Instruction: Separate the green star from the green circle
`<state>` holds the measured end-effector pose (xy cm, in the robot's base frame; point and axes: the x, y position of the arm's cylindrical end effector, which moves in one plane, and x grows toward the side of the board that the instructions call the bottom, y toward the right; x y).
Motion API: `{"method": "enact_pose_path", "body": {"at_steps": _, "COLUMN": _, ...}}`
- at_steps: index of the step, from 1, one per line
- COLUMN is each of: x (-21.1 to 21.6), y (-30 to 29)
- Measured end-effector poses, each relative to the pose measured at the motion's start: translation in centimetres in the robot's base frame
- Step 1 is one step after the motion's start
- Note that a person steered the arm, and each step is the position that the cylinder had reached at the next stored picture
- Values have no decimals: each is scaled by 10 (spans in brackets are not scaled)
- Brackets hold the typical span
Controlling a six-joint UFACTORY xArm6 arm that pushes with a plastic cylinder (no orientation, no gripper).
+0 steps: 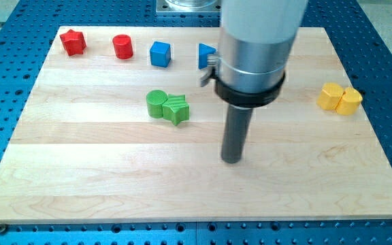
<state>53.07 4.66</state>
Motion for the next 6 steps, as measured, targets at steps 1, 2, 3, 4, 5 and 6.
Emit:
{"method": "enact_pose_path", "body": {"at_steps": 1, "x": 0, "y": -36}}
{"method": "enact_pose_path", "body": {"at_steps": 2, "x": 0, "y": -82}}
{"method": "enact_pose_path", "body": {"at_steps": 3, "x": -35, "y": -91}}
{"method": "enact_pose_path", "body": {"at_steps": 4, "x": -70, "y": -91}}
{"method": "enact_pose_path", "body": {"at_steps": 5, "x": -91, "y": -91}}
{"method": "enact_pose_path", "body": {"at_steps": 6, "x": -96, "y": -71}}
